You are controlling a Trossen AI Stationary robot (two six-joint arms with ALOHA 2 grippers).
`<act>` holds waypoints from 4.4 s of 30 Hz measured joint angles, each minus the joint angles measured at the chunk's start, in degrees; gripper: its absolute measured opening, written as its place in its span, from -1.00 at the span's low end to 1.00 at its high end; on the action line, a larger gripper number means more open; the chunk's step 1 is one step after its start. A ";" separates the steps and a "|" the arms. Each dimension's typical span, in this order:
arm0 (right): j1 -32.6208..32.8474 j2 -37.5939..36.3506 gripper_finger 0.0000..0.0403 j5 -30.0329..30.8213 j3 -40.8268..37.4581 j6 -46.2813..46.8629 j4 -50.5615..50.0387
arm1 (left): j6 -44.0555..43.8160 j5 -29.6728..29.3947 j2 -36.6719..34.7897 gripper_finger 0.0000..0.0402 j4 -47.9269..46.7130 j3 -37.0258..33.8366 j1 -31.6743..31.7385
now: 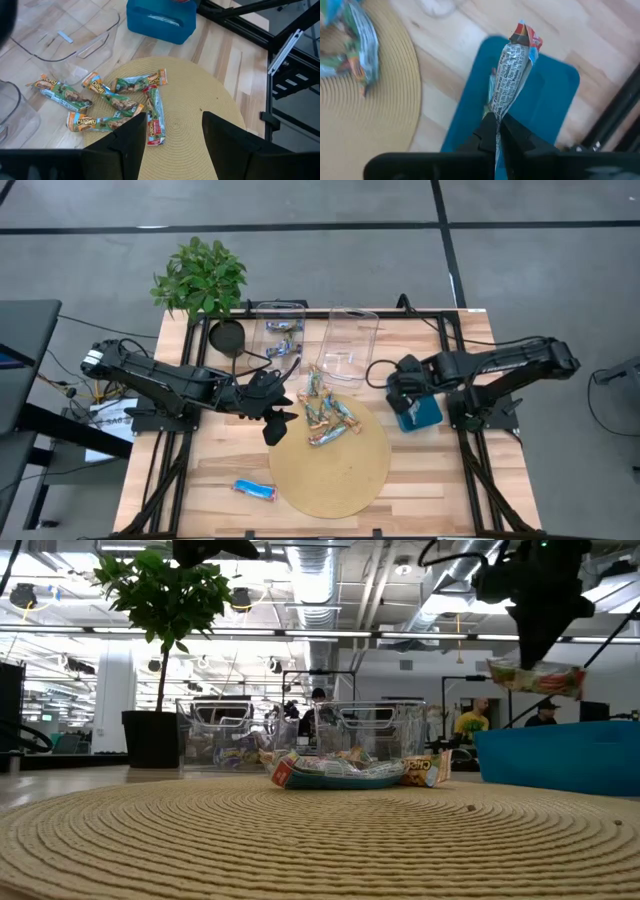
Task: Pick and place Granola Bars by type
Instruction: Put the red granola bar into the blue transparent bin
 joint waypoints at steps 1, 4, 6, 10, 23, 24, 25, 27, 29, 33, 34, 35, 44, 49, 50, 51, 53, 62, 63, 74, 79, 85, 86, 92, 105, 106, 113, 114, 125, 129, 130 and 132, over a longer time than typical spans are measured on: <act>-0.49 -0.02 -0.99 -1.08 0.00 -0.32 -0.51 | 0.00 -0.09 0.00 -0.08 -0.01 0.00 0.00; -1.39 0.14 -0.95 -3.03 0.00 -0.85 -2.67 | 0.02 -0.25 0.00 -0.08 -0.02 0.00 0.00; -1.58 0.24 -0.90 -3.15 0.00 -0.90 -3.31 | 0.35 -0.07 0.00 -0.08 -0.02 0.00 0.01; -1.60 0.20 -0.69 -3.20 0.00 -2.04 -3.28 | 0.68 -0.01 0.00 -0.08 -0.04 0.00 0.00; 3.11 0.13 0.06 -3.44 0.00 -11.01 14.46 | 6.11 9.29 0.00 -0.08 -0.83 0.00 -0.05; 4.10 0.16 0.08 -3.42 0.00 -11.73 16.93 | 6.54 11.20 0.00 -0.08 -1.41 0.00 -0.23; 5.05 0.19 0.10 -3.40 0.00 -12.41 18.93 | 7.03 13.23 0.00 -0.08 -2.61 0.00 -0.58; 6.89 0.22 0.11 -3.42 0.00 -13.05 21.74 | 8.09 17.25 0.00 -0.08 -6.74 0.00 -1.83; 8.82 0.22 0.11 -3.42 0.00 -14.01 23.76 | 9.19 20.23 0.01 -0.08 -12.60 0.00 -3.92; 12.68 0.22 0.09 -3.48 0.00 -15.79 28.22 | 10.16 21.18 0.22 -0.08 -21.58 -0.43 -9.60; 13.52 0.22 0.09 -3.45 0.00 -15.86 29.12 | 10.15 21.05 0.22 -0.08 -21.88 -0.97 -10.97; 14.29 0.22 0.08 -3.46 0.00 -15.82 29.76 | 10.08 20.85 0.22 -0.08 -21.80 -1.56 -12.33; 17.29 0.22 0.02 -3.38 0.00 -12.21 33.02 | 8.23 18.13 8.33 -0.08 -17.33 -6.69 -21.55; 17.53 0.22 -0.02 -3.39 0.00 -10.43 33.69 | 8.65 18.09 16.95 -0.08 -13.85 -6.69 -23.43; 17.53 0.22 -0.03 -3.38 0.00 -9.96 33.74 | 9.04 18.04 18.56 -0.08 -12.83 -6.69 -23.58; 17.51 0.22 -0.03 -3.38 0.00 -9.55 33.78 | 9.36 18.04 20.06 -0.08 -11.87 -6.69 -23.73; 17.51 0.22 -0.05 -3.40 0.00 -9.19 34.04 | 9.54 18.11 22.79 -0.08 -10.18 -6.69 -23.96; 17.51 0.22 -0.12 -3.46 0.00 -8.43 35.80 | 9.29 22.61 27.43 -0.08 -2.69 -6.69 -24.67; 17.51 0.22 -0.13 -3.46 0.00 -8.38 35.80 | 9.11 22.62 27.43 -0.08 -1.99 -6.69 -24.72; 17.51 0.22 -0.19 -3.49 0.00 -8.40 35.78 | 5.78 27.43 27.43 -0.67 0.26 -6.64 -24.70; 17.51 0.22 -0.22 -3.40 0.00 -8.43 35.76 | 4.58 27.85 27.43 -0.96 0.25 -6.62 -24.68; 17.51 0.22 -0.24 -3.37 0.00 -8.40 35.84 | 3.47 28.25 27.41 -0.99 0.20 -6.62 -24.59; 17.51 0.22 -0.24 -3.37 0.00 -8.40 36.09 | 3.01 28.25 27.41 -0.99 0.18 -6.62 -24.41; 17.51 0.22 -0.24 -3.34 0.00 -8.44 39.43 | -0.36 26.04 27.39 -1.00 0.09 -6.62 -22.85; 17.51 0.22 -0.29 3.31 0.00 9.42 40.50 | -17.49 5.19 15.93 -1.00 -1.57 -6.64 -16.65; 17.53 0.22 -0.30 5.35 0.00 10.39 40.52 | -18.27 2.95 14.58 -1.00 -1.39 -6.64 -15.80; 15.83 0.22 -0.29 15.19 -0.02 13.06 42.30 | -19.05 -7.14 7.64 -1.00 2.18 -6.64 -7.48; 15.32 0.23 -0.29 15.61 -0.02 13.06 43.07 | -18.55 -7.73 6.98 -1.00 3.67 -6.64 -6.17; 10.11 0.24 -0.28 16.27 -0.02 6.23 54.55 | -8.78 -2.66 5.66 -1.00 25.44 -6.64 4.15; 9.31 0.24 -0.25 16.12 -0.02 4.98 56.50 | -8.03 -0.48 5.66 -1.00 27.28 -6.64 5.92; 9.06 0.24 -0.24 16.08 -0.02 4.80 56.86 | -7.93 0.49 5.66 -1.00 27.80 -6.64 6.28; 8.60 0.24 -0.22 15.31 -0.02 3.28 57.55 | -7.95 1.65 5.75 -1.00 28.89 -6.64 6.79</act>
